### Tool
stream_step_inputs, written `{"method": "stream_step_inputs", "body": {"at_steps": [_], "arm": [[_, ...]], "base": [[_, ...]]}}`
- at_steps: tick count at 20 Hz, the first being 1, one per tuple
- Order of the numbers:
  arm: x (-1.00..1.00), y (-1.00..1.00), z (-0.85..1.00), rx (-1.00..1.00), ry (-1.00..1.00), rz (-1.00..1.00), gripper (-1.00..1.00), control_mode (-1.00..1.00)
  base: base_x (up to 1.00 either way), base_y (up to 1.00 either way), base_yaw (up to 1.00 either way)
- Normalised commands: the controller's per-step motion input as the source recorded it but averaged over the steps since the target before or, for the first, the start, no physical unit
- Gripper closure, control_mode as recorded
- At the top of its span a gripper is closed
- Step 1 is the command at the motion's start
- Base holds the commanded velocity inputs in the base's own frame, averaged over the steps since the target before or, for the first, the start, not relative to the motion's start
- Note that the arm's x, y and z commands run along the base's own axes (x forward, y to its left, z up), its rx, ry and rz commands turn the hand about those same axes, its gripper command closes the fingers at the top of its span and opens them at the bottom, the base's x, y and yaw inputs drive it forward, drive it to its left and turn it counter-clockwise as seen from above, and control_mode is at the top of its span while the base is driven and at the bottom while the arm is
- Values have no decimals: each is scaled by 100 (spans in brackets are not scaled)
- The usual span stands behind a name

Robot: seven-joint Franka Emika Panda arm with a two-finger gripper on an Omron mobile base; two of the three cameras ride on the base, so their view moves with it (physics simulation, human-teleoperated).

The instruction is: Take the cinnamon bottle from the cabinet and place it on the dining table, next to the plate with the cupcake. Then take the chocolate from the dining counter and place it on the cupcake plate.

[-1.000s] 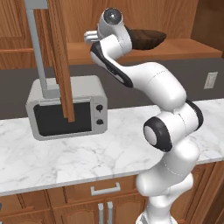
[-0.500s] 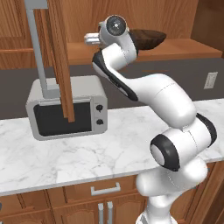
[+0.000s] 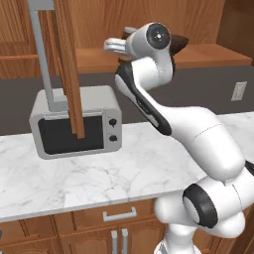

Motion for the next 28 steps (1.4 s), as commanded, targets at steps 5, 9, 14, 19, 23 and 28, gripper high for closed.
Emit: {"method": "stream_step_inputs", "body": {"at_steps": [5, 9, 14, 19, 23, 28], "arm": [[-83, -28, 12, 5, 0, 17, 100, -100], [-86, -37, 9, 6, 0, 20, 100, -100], [-81, -36, 1, 1, 0, 25, 100, -100], [-79, -27, -5, -1, 0, 29, 100, -100], [-70, -25, -5, -1, 0, 25, 100, -100], [-63, -15, -21, -6, -5, 11, 100, -100]], "base": [[0, 0, 0], [0, 0, 0], [0, 0, 0], [0, 0, 0], [0, 0, 0], [0, 0, 0]]}}
